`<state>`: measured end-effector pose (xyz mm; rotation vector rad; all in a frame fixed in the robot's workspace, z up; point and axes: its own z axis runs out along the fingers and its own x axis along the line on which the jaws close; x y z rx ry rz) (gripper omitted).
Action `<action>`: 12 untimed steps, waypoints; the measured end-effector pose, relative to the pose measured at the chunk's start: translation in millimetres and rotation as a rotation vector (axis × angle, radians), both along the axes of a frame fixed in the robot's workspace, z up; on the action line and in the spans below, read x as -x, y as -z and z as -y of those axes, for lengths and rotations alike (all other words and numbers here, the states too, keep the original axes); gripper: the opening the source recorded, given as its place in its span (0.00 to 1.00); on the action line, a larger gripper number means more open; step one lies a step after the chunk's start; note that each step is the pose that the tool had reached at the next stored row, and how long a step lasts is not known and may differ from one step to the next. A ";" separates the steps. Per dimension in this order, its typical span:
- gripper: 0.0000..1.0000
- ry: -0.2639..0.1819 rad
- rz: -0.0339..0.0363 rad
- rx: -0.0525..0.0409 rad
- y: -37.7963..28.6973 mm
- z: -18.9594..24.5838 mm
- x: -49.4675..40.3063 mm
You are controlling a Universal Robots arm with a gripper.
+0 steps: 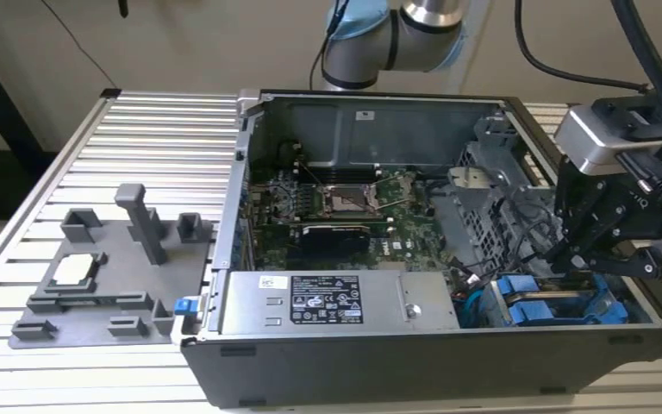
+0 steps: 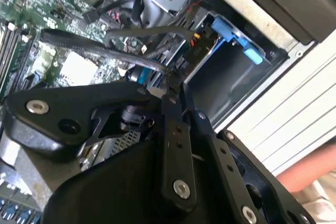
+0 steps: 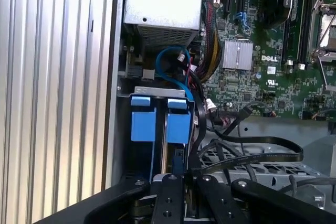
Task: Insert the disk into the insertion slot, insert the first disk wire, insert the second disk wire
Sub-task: 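Insert the second disk wire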
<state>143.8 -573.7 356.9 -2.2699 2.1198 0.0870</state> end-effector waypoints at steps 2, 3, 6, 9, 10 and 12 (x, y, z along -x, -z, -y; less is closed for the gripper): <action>0.16 0.000 0.0000 0.0001 1.2 0.0 -0.2; 0.16 0.000 0.0000 0.0000 2.1 0.0 -0.3; 0.16 0.000 0.0000 -0.0004 4.4 0.0 -0.4; 0.16 0.001 0.0001 -0.0002 5.6 0.0 -0.7; 0.16 0.002 0.0000 -0.0002 5.7 0.0 -0.8; 0.16 0.002 0.0000 -0.0003 5.7 0.0 -0.8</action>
